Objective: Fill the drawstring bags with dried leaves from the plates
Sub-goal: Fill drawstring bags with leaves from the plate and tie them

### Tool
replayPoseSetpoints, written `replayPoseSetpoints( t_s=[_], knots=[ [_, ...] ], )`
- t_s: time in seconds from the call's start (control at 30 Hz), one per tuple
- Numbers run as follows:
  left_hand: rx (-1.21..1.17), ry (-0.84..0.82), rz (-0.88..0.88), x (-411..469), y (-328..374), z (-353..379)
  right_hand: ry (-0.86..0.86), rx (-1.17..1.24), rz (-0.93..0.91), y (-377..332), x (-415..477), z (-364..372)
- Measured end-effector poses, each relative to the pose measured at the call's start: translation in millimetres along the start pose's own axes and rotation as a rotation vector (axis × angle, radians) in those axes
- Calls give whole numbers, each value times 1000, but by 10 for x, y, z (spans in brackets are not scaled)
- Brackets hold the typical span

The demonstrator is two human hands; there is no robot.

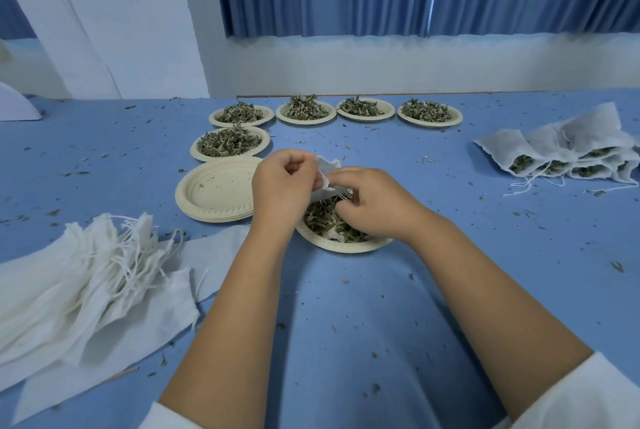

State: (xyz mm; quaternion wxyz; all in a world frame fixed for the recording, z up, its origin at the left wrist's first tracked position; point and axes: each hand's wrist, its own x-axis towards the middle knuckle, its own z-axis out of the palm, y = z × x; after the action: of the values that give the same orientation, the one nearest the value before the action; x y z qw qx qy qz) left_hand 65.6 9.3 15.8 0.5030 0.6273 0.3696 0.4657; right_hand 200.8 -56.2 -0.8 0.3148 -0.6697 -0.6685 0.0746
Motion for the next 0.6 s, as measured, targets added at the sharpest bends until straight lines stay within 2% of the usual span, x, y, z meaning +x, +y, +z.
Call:
replayPoseSetpoints(
  t_s=[0.07,0.13,0.23,0.3,0.33,0.47,0.6],
  knots=[
    [6,-27,0,-2,-1,9,-76,-3,-1,-1,0,22],
    [13,-14,5,-4,-5,11,-64,18,7,-28,-11,16],
    [22,54,9,8,-15,2,174,168,94,-54,-9,-107],
    [19,87,-3,20,-16,-9,247,193,176,-33,-4,-241],
    [17,94,-8,23,-17,-10,213,151,196,-16,-11,-299],
    [60,89,13,18,-31,6,-152,2,278,28,-60,-322],
    [82,80,34,11,-43,21,-253,-76,265,10,-64,-209]
  ],
)
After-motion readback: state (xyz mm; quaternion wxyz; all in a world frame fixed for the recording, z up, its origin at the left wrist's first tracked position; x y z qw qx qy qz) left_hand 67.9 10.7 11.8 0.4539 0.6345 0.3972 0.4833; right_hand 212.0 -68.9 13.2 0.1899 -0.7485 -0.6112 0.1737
